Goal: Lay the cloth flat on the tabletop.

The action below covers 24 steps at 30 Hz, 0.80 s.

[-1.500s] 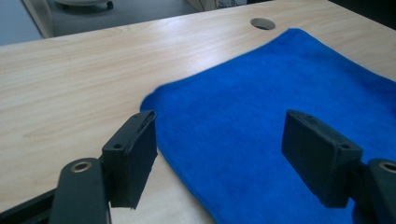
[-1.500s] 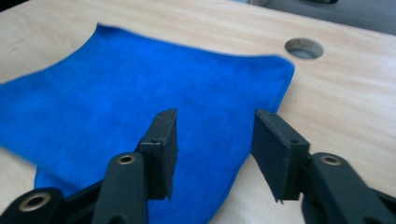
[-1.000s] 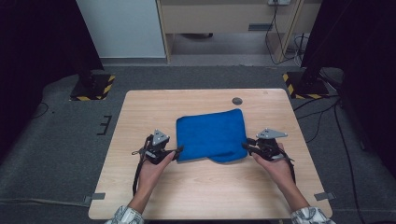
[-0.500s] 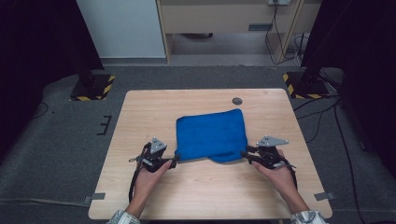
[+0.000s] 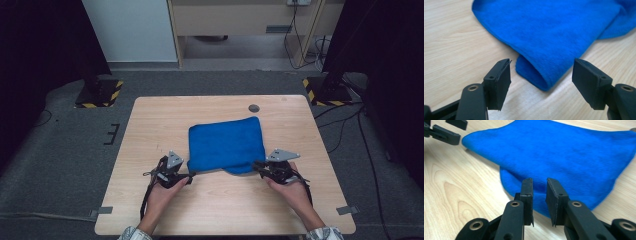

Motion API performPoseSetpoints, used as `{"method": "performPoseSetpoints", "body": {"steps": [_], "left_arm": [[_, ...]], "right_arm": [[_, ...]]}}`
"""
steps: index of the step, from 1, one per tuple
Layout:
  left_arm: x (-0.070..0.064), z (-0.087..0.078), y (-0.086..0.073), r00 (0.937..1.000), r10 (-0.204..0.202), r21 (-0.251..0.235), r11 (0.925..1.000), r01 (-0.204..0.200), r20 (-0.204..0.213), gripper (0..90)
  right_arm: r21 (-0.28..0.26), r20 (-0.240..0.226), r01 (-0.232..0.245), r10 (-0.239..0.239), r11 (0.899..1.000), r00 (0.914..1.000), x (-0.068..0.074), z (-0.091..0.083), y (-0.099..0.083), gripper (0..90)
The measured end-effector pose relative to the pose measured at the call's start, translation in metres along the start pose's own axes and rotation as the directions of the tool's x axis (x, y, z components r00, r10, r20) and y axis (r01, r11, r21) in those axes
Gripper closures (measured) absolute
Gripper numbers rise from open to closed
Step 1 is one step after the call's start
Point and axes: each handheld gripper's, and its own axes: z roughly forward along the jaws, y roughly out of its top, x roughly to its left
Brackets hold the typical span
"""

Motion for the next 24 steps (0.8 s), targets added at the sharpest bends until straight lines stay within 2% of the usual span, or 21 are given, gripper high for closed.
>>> {"method": "performPoseSetpoints", "body": {"steps": [2, 6, 7, 8, 9, 15, 17, 24], "left_arm": [[-0.002, 0.001, -0.001, 1.0, -0.007, 0.002, 1.0, 0.007, 0.004, 30.5], [-0.011, 0.007, -0.002, 0.9989, 0.04, 0.022, 0.999, -0.039, -0.027, 29.9], [-0.011, 0.007, -0.002, 0.9989, 0.04, 0.022, 0.999, -0.039, -0.027, 29.9], [-0.012, 0.01, -0.003, 0.9985, 0.04, 0.032, 0.9987, -0.039, -0.037, 29.8], [-0.012, 0.01, -0.003, 0.9982, 0.038, 0.036, 0.9987, -0.037, -0.047, 29.6], [-0.011, 0.011, -0.003, 0.9983, 0.033, 0.033, 0.999, -0.031, -0.048, 30.5], [-0.011, 0.012, -0.003, 0.9984, 0.036, 0.035, 0.9988, -0.035, -0.044, 31.1], [-0.013, 0.014, -0.002, 0.998, 0.056, 0.047, 0.9974, -0.054, -0.03, 47.6]], "right_arm": [[0.003, -0.018, -0.005, 0.005, 1.0, 0.9998, 0.004, 0.003, 0.0, 71.9], [0.012, -0.032, 0.013, -0.013, 1.0, 0.9994, 0.012, 0.009, 0.001, 62.9], [0.012, -0.032, 0.013, -0.013, 1.0, 0.9994, 0.012, 0.009, 0.001, 62.9], [0.017, -0.028, 0.016, -0.016, 1.0, 0.9995, 0.015, 0.012, 0.001, 57.5], [0.02, -0.026, 0.019, -0.018, 1.0, 0.9995, 0.015, 0.013, 0.001, 56.1], [0.019, -0.022, 0.027, -0.027, 0.999, 0.9994, 0.016, 0.02, 0.001, 46.2], [0.018, -0.028, 0.031, -0.03, 0.999, 0.9992, 0.016, 0.021, 0.002, 45.4], [0.05, -0.031, 0.061, -0.06, 0.997, 0.9977, 0.022, 0.035, 0.002, 48.2]]}}
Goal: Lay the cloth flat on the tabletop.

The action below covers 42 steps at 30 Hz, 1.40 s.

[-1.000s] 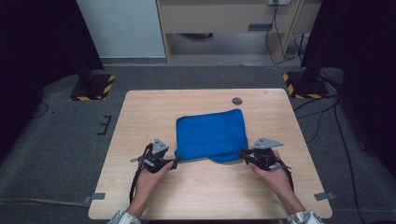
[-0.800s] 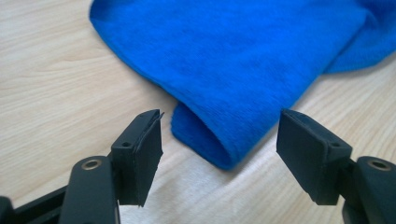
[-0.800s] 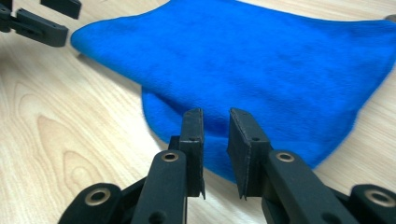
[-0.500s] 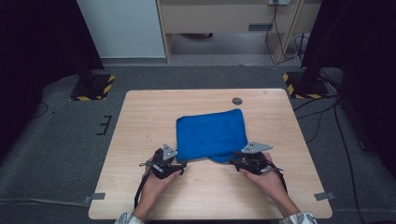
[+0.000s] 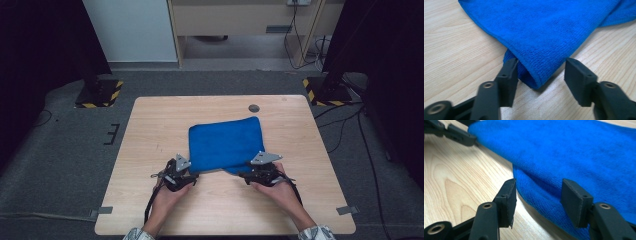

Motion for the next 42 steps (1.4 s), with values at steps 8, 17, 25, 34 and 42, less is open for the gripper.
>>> {"method": "performPoseSetpoints", "body": {"steps": [8, 17, 25, 34, 42], "left_arm": [[-0.001, 0.002, 0.004, 0.9999, 0.014, 0.001, 0.9999, -0.014, 0.006, 66.1], [0.0, 0.002, 0.007, 0.9996, 0.016, 0.008, 0.9998, -0.016, 0.022, 79.5], [0.005, -0.001, 0.011, 0.9995, -0.009, -0.017, 0.9998, 0.009, 0.032, 84.1], [0.013, -0.012, 0.02, 0.998, -0.055, -0.069, 0.996, 0.057, 0.03, 85.9], [0.02, -0.001, 0.023, 0.9991, -0.041, -0.034, 0.9986, 0.04, -0.008, 85.8]], "right_arm": [[0.037, -0.003, 0.032, -0.032, 0.999, 0.9995, 0.002, 0.008, -0.002, 55.8], [0.063, 0.0, 0.068, -0.068, 0.996, 0.9977, 0.006, 0.013, -0.003, 57.6], [0.082, 0.002, 0.072, -0.072, 0.994, 0.9974, 0.004, 0.012, -0.004, 81.9], [0.049, -0.034, 0.032, -0.031, 0.998, 0.999, -0.007, -0.009, -0.002, 87.3], [0.017, -0.052, 0.014, -0.013, 1.0, 0.9986, -0.012, -0.018, -0.001, 86.8]]}}
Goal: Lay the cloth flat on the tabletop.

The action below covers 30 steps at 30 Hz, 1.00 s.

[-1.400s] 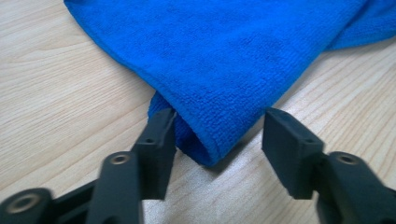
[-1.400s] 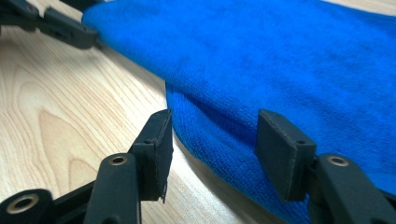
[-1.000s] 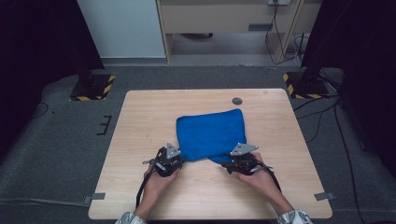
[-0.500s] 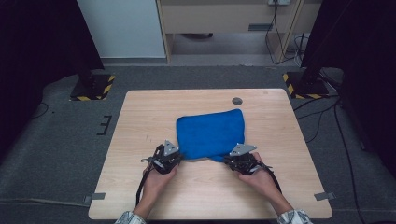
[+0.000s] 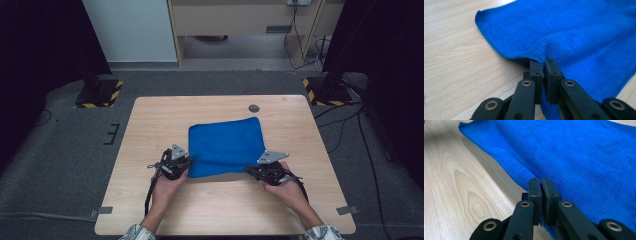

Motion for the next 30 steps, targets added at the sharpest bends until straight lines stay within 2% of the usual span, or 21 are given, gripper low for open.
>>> {"method": "performPoseSetpoints", "body": {"steps": [1, 3, 5, 6, 8, 9, 10, 12, 13, 14, 16, 17, 19, 21, 22, 27, 30], "left_arm": [[0.0, 0.002, -0.001, 0.9997, 0.021, 0.024, 0.9995, -0.02, -0.011, 85.8], [0.001, 0.003, -0.004, 0.9996, 0.025, 0.046, 0.9987, -0.024, -0.01, 84.7], [0.001, 0.002, -0.005, 0.9995, 0.028, 0.045, 0.9986, -0.027, -0.014, 83.4], [0.002, 0.0, -0.007, 0.9993, 0.032, 0.041, 0.9987, -0.032, -0.019, 78.4], [0.003, -0.004, -0.009, 0.9993, 0.029, 0.036, 0.9989, -0.028, -0.023, 72.9], [0.003, -0.004, -0.009, 0.9993, 0.029, 0.036, 0.9989, -0.028, -0.023, 67.8], [0.003, -0.006, -0.011, 0.9993, 0.026, 0.031, 0.9992, -0.025, -0.028, 67.8], [0.005, -0.01, -0.015, 0.9987, 0.031, 0.034, 0.999, -0.029, -0.041, 61.8], [0.005, -0.01, -0.015, 0.9987, 0.031, 0.034, 0.999, -0.029, -0.041, 59.3], [0.006, -0.015, -0.018, 0.9986, 0.025, 0.029, 0.9993, -0.024, -0.047, 58.4], [0.007, -0.019, -0.019, 0.9978, 0.02, 0.021, 0.9996, -0.019, -0.064, 54.7], [0.007, -0.019, -0.019, 0.9978, 0.02, 0.021, 0.9996, -0.019, -0.064, 53.8], [0.006, -0.022, -0.019, 0.9979, 0.024, 0.018, 0.9996, -0.023, -0.06, 53.6], [0.005, -0.022, -0.019, 0.9981, 0.025, 0.021, 0.9995, -0.024, -0.056, 52.9], [0.002, -0.022, -0.02, 0.9975, 0.04, 0.029, 0.9988, -0.039, -0.058, 52.2], [-0.004, -0.022, -0.023, 0.9965, 0.067, 0.046, 0.9968, -0.065, -0.049, 49.5], [-0.006, -0.017, -0.026, 0.9962, 0.077, 0.069, 0.9949, -0.074, -0.041, 49.1]], "right_arm": [[0.013, -0.011, 0.009, -0.009, 1.0, 0.9999, 0.002, 0.003, -0.001, 86.5], [0.028, -0.018, 0.023, -0.022, 0.999, 0.9996, 0.005, 0.006, -0.001, 85.2], [0.034, -0.021, 0.029, -0.028, 0.999, 0.9994, 0.007, 0.007, -0.001, 83.4], [0.025, -0.027, 0.018, -0.018, 1.0, 0.9995, 0.008, 0.006, -0.001, 74.5], [0.007, -0.018, 0.002, -0.002, 1.0, 0.9998, 0.007, 0.002, 0.001, 66.5], [0.007, -0.018, 0.002, -0.002, 1.0, 0.9998, 0.007, 0.002, 0.001, 66.5], [-0.008, -0.016, -0.007, 0.007, 1.0, 0.9998, 0.006, -0.001, 0.002, 61.2], [-0.043, 0.021, -0.028, 0.029, 0.999, 0.9994, 0.004, -0.011, 0.003, 52.0], [-0.043, 0.021, -0.028, 0.029, 0.999, 0.9994, 0.004, -0.011, 0.003, 52.0], [-0.054, 0.06, -0.048, 0.051, 0.997, 0.9969, 0.0, -0.018, 0.002, 46.5], [-0.066, 0.1, -0.06, 0.066, 0.996, 0.9927, -0.003, -0.025, -0.002, 42.8], [-0.066, 0.1, -0.06, 0.066, 0.996, 0.9927, -0.003, -0.025, -0.002, 42.8], [-0.066, 0.148, -0.075, 0.084, 0.995, 0.9853, -0.007, -0.038, -0.008, 40.2], [-0.066, 0.157, -0.084, 0.093, 0.994, 0.9833, -0.008, -0.043, -0.01, 39.7], [-0.064, 0.168, -0.098, 0.108, 0.993, 0.98, -0.011, -0.05, -0.015, 37.8], [-0.031, 0.166, -0.125, 0.128, 0.992, 0.9777, -0.016, -0.054, -0.025, 35.3], [0.024, 0.146, -0.156, 0.151, 0.987, 0.9777, -0.022, -0.043, -0.032, 34.5]]}}
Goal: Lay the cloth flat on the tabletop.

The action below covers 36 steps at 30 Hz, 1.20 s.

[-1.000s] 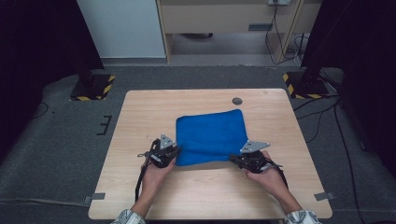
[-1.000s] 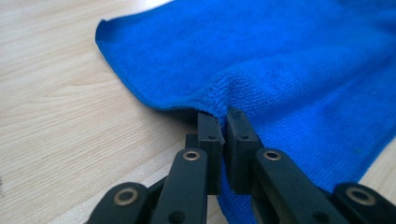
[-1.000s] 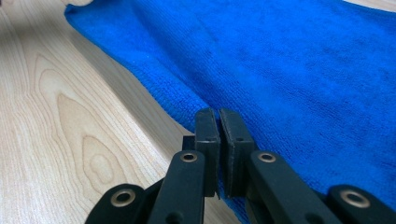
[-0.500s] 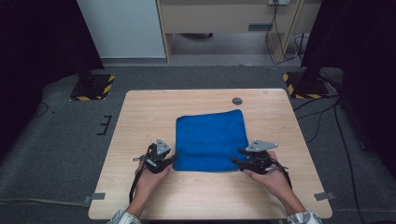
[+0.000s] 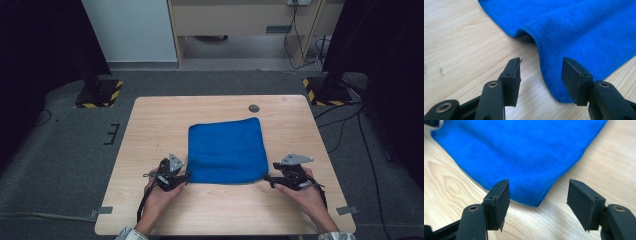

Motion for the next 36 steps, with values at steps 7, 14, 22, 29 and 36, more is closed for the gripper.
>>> {"method": "performPoseSetpoints", "body": {"steps": [7, 14, 22, 29, 36], "left_arm": [[-0.002, 0.006, -0.002, 0.9997, 0.014, 0.027, 0.9995, -0.014, 0.018, 48.3], [-0.002, 0.009, -0.003, 0.9997, 0.013, 0.029, 0.9995, -0.013, 0.02, 47.7], [0.002, 0.01, -0.003, 0.9999, 0.014, 0.029, 0.9995, -0.014, 0.009, 47.7], [0.007, 0.01, -0.004, 1.0, -0.004, 0.025, 0.9997, 0.004, 0.0, 47.6], [0.008, 0.009, -0.004, 0.9999, 0.005, 0.034, 0.9994, -0.004, -0.009, 47.8]], "right_arm": [[0.066, -0.035, -0.015, 0.017, 0.998, 0.9992, -0.003, 0.014, -0.004, 38.4], [0.028, -0.097, 0.013, -0.01, 1.0, 0.9952, 0.009, 0.013, 0.003, 47.7], [-0.008, -0.134, -0.012, 0.011, 1.0, 0.9909, 0.007, 0.011, 0.008, 63.2], [0.008, -0.142, -0.014, 0.015, 1.0, 0.9897, 0.005, 0.024, 0.014, 76.8], [0.05, -0.124, -0.022, 0.028, 0.999, 0.9918, 0.007, 0.022, 0.015, 86.0]]}}
